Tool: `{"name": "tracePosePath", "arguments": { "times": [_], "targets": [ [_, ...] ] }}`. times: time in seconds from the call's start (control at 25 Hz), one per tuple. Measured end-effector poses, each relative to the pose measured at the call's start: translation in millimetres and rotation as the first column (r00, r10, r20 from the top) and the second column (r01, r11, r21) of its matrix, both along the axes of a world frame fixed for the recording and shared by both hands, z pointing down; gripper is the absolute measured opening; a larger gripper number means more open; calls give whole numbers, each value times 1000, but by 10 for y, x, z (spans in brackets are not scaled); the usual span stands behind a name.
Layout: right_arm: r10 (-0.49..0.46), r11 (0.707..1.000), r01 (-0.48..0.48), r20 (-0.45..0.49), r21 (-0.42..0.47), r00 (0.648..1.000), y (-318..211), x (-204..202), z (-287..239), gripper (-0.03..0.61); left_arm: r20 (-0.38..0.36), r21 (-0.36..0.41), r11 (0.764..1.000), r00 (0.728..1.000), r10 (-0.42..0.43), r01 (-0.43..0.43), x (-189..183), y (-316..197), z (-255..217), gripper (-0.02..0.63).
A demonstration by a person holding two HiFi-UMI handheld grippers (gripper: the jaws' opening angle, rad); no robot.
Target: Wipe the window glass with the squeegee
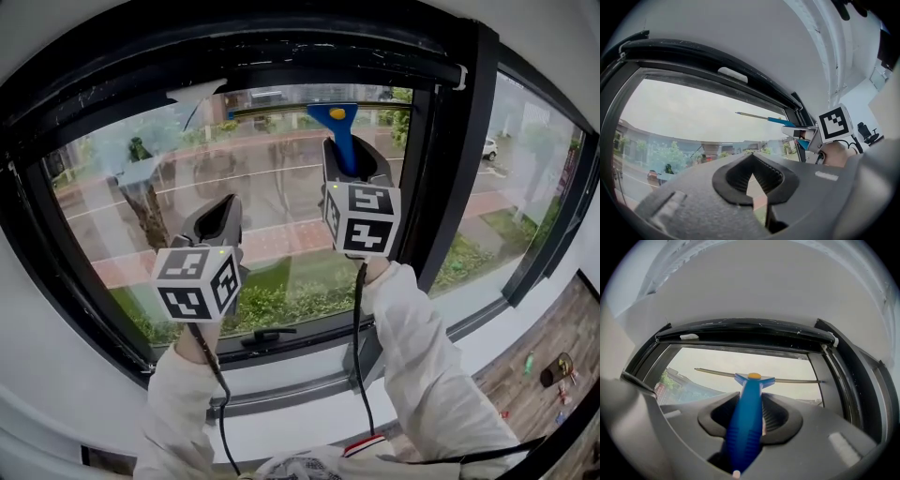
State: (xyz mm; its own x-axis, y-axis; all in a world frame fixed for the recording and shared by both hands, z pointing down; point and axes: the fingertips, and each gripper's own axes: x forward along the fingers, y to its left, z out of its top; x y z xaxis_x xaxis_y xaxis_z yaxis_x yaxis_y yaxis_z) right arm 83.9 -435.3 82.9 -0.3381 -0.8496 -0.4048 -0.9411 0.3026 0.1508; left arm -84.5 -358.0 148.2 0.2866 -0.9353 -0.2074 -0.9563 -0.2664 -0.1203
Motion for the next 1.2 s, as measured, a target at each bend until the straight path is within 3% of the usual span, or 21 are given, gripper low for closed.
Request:
{"name": "tracePosePath", "arguments": {
  "times": [0.68,1.2],
  "targets": [
    [-8,997,8,-2,-82,1000,42,-5,658,147,2,-65,998,1000,20,-19,115,12,381,0],
    [-9,989,7,-16,-145,1000,89,-8,1256,147,-25,-139,990,1000,5,-9,148,101,947,0]
  ]
}}
